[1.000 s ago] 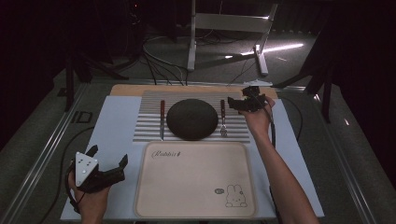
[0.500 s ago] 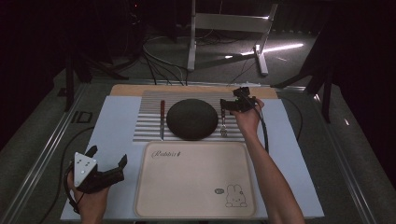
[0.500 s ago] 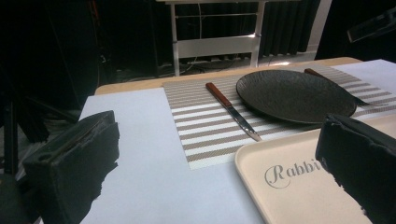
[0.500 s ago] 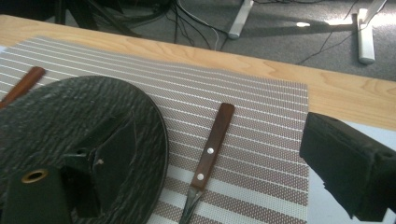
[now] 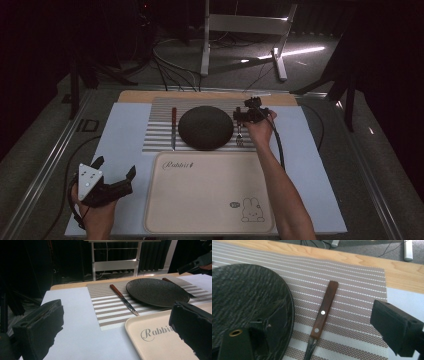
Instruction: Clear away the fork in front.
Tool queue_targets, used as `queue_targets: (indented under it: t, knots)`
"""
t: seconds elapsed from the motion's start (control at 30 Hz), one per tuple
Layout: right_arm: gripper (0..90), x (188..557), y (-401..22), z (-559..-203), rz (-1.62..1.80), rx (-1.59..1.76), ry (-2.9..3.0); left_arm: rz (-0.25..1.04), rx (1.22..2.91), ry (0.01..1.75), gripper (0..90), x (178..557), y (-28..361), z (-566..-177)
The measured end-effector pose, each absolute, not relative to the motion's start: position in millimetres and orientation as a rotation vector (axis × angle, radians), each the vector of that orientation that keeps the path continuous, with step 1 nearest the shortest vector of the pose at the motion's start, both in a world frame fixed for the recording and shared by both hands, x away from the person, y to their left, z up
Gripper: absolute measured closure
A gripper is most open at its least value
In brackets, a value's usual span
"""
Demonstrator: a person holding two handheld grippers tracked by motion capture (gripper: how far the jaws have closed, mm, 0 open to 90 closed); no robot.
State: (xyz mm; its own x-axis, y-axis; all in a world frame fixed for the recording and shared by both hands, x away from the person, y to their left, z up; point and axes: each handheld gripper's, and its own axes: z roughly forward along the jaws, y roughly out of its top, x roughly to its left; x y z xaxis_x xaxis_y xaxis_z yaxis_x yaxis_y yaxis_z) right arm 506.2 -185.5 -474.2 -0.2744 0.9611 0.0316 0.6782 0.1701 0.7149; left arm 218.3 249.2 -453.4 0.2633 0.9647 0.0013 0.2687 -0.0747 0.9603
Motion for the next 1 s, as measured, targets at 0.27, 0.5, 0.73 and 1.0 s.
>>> queue_targets:
  t: [0.27,0.5,0.73,1.0]
  knots:
    - [20.0,514,-180,-496,0.829,1.607,2.037,0.877,1.528,1.206,0.3,218,253,-455]
    - [44.3,519,-175,-506,0.81,1.639,2.096,0.872,1.526,1.207,0.3,218,254,-455]
    - [73.2,519,-179,-510,0.692,1.656,2.152,0.874,1.529,1.202,0.3,217,253,-455]
    - [77.8,508,-199,-501,0.553,1.682,2.24,0.881,1.541,1.202,0.4,217,252,-455]
